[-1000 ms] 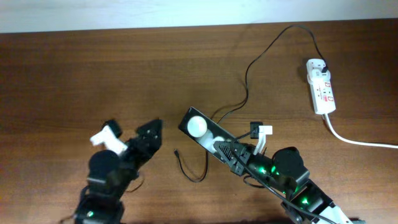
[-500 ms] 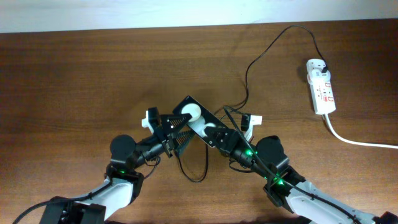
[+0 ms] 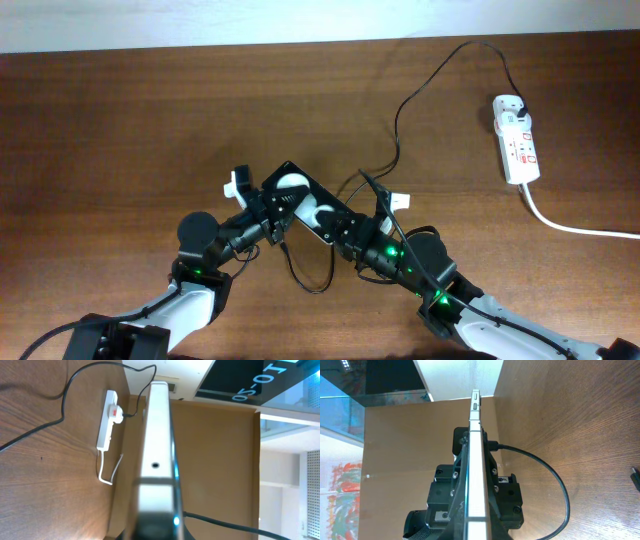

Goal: Plug charger to phone and switch on socket

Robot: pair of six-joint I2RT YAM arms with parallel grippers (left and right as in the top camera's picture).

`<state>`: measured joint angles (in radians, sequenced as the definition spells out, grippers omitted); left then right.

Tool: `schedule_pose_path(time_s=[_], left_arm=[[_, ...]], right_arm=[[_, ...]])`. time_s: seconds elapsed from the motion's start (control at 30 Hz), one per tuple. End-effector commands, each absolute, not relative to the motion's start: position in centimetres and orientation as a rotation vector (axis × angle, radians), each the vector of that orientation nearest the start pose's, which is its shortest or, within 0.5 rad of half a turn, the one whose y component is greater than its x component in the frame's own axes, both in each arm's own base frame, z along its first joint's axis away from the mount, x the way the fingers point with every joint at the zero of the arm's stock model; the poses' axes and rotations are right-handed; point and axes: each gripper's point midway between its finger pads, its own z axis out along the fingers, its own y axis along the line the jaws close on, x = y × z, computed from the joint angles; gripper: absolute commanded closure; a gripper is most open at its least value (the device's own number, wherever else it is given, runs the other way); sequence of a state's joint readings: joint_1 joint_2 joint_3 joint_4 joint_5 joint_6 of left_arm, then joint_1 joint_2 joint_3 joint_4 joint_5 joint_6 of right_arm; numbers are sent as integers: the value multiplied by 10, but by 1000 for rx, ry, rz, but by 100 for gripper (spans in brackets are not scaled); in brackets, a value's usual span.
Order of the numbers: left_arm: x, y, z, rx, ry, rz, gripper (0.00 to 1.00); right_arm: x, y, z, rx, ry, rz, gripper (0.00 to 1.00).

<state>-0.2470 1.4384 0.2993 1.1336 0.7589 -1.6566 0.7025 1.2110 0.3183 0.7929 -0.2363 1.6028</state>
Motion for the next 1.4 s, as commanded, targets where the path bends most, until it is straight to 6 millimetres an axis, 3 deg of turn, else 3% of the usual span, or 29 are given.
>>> schedule_pose_path(time_s=[0.0, 0.1, 0.17, 0.27, 0.33, 0.47, 0.53, 0.63, 0.73, 0.77, 0.8, 0.87, 0.97, 1.03, 1.13, 1.2, 1.27, 1.37], left_arm=[[308, -197, 187, -617, 1868, -1941, 100], [316, -191, 187, -663, 1845, -1912, 100], [332, -182, 186, -719, 1879, -1883, 100], [359, -175, 196, -652, 2018, -1788, 100], [373, -174, 209, -592, 2203, -1643, 100], [361, -191, 233, -475, 2347, -1788, 100], [350, -196, 213, -508, 2439, -1857, 100], [329, -205, 213, -356, 2468, -2088, 100], [315, -201, 229, -237, 2419, -2261, 100], [314, -199, 232, -228, 2407, -2289, 100], [313, -196, 235, -220, 2394, -2312, 100], [315, -192, 235, -231, 2386, -2312, 100], [313, -188, 240, -241, 2374, -2363, 100], [326, -166, 241, -292, 2316, -2326, 100], [349, -116, 244, -389, 2198, -2237, 100], [361, -80, 246, -430, 2117, -2161, 100], [366, -66, 243, -476, 2092, -2144, 100], [377, -46, 218, -608, 2073, -2163, 100]], right_arm=[[258, 268, 187, 716, 1947, 1800, 68], [251, 268, 163, 723, 2063, 1727, 55], [252, 268, 163, 545, 2059, 1638, 47], [249, 270, 163, 215, 2036, 1484, 34], [241, 274, 160, -2, 2032, 1403, 28], [223, 258, 114, -118, 2233, 1199, 27], [205, 242, 95, -163, 2351, 1105, 27], [185, 214, 89, -119, 2449, 995, 25], [166, 177, 103, -50, 2530, 829, 24], [155, 171, 115, -43, 2560, 839, 19], [143, 174, 128, -75, 2574, 906, 1], [130, 188, 155, -153, 2530, 1072, 1], [144, 183, 151, -123, 2508, 982, 1], [164, 177, 144, -229, 2453, 807, 1], [182, 188, 123, -280, 2502, 730, 1], [189, 216, 102, -444, 2540, 710, 8], [191, 235, 92, -551, 2572, 652, 15], [197, 269, 73, -690, 2596, 476, 18]])
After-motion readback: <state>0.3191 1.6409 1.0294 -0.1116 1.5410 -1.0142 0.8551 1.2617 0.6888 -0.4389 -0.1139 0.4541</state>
